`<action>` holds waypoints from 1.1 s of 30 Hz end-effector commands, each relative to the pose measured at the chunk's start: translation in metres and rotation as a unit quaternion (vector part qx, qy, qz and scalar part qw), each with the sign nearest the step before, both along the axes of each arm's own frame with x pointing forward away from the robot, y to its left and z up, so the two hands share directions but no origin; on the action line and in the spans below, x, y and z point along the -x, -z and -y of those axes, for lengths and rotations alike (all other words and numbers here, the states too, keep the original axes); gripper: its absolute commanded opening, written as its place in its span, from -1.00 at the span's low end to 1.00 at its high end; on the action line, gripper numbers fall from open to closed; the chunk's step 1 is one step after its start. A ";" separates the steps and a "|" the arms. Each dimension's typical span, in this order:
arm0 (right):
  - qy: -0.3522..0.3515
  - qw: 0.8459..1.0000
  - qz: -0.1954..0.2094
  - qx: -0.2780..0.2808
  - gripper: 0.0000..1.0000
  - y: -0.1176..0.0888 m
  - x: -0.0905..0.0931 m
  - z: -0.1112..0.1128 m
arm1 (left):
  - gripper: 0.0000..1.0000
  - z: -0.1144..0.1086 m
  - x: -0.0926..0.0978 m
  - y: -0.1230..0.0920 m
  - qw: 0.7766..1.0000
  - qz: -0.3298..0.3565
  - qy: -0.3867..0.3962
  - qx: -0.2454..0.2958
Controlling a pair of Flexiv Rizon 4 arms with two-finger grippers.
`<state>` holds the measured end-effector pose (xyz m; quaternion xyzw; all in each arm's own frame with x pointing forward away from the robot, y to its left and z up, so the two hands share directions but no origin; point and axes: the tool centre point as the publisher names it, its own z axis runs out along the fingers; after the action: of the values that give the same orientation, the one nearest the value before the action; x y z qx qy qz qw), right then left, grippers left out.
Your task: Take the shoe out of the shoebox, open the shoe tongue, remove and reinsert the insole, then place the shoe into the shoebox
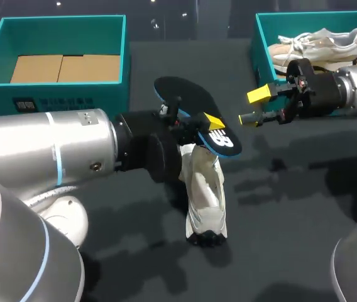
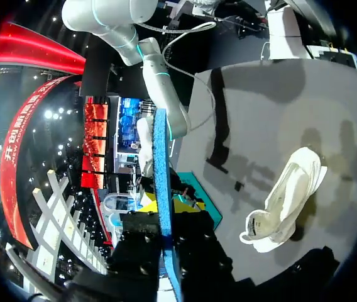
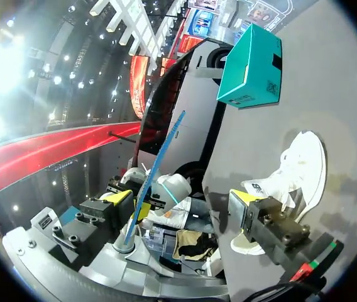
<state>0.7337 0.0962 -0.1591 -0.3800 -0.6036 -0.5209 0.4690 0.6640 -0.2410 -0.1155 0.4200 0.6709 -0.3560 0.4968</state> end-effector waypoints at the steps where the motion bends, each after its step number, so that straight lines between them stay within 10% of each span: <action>1: -0.013 1.000 -0.009 0.001 1.00 -0.001 -0.011 -0.005 | -1.00 -0.015 -0.009 0.011 0.978 0.175 0.038 0.111; 33: -0.029 0.999 -0.010 0.014 1.00 -0.003 -0.023 -0.046 | -1.00 -0.002 -0.033 0.025 0.974 0.157 0.050 0.153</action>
<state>0.7491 0.1362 -0.1519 -0.3790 -0.6153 -0.4976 0.4798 0.6896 -0.2346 -0.1374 0.4034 0.5440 -0.3654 0.6386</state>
